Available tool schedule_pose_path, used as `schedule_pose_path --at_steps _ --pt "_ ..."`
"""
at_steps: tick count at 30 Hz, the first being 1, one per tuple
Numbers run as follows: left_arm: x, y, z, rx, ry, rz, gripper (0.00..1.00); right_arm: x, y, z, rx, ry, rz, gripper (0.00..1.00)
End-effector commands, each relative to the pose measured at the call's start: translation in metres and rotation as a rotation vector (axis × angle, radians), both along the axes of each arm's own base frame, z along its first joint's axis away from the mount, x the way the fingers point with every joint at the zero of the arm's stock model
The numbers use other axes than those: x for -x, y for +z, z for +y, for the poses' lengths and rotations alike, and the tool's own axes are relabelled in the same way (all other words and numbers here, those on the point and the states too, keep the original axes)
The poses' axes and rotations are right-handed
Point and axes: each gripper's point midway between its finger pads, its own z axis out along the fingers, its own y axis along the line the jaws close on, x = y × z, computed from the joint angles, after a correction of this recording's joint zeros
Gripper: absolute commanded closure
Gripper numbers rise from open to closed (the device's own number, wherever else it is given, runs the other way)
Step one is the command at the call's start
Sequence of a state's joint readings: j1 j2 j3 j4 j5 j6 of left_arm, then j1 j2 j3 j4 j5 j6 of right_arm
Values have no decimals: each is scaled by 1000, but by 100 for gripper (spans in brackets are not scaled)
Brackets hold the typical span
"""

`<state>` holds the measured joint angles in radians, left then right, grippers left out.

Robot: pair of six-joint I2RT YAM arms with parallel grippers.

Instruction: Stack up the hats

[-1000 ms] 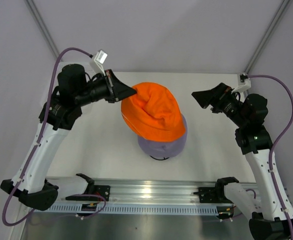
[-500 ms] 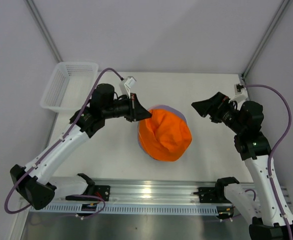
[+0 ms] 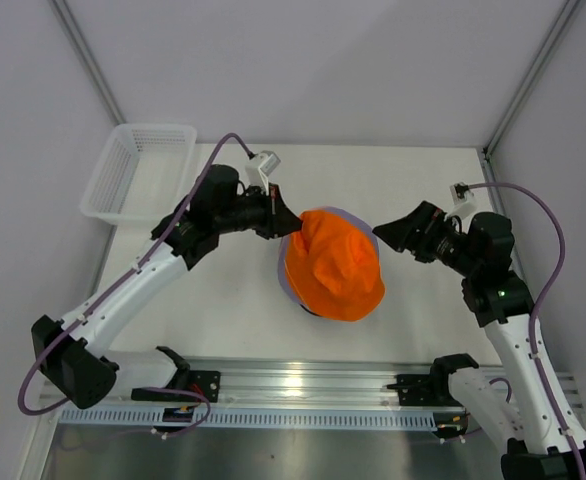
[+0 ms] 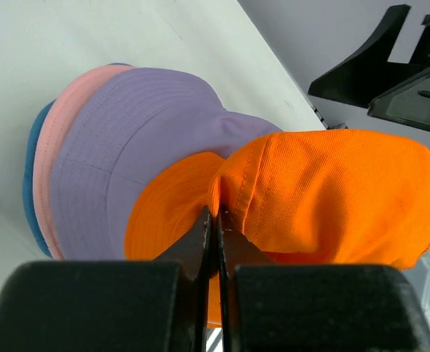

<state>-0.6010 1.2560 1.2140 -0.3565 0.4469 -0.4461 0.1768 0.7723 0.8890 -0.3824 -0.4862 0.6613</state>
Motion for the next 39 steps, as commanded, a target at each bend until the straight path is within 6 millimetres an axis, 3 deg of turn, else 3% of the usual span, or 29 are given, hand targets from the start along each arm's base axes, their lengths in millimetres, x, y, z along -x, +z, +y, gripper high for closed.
schedule_pose_path --at_steps 1,5,9,15,18,26,29,30,33,38,39 --pt "3 33 2 29 -41 -196 99 14 8 14 -53 77 -15 0" --pt "16 83 -1 141 -105 -331 99 17 6 15 -49 72 -15 0" --pt "32 121 -6 246 -174 -405 99 19 8 13 -45 60 -22 0" --pt "49 144 -10 321 -269 -476 99 22 13 15 -54 79 -38 0" --pt "45 139 -16 324 -286 -461 99 23 16 16 -61 85 -51 0" --pt "-11 55 -31 117 -149 -202 99 29 25 9 -66 45 -85 0" --pt "-9 38 -30 82 -166 -166 94 28 24 9 -69 46 -81 1" --pt "-6 28 -29 68 -174 -149 87 27 25 12 -76 57 -85 0" --pt "-3 26 -26 60 -181 -172 63 24 32 19 -116 89 -98 0" --pt "-5 25 -24 43 -174 -181 42 18 30 33 -150 149 -78 1" --pt "-5 26 -24 38 -175 -177 33 17 30 36 -153 162 -81 1"
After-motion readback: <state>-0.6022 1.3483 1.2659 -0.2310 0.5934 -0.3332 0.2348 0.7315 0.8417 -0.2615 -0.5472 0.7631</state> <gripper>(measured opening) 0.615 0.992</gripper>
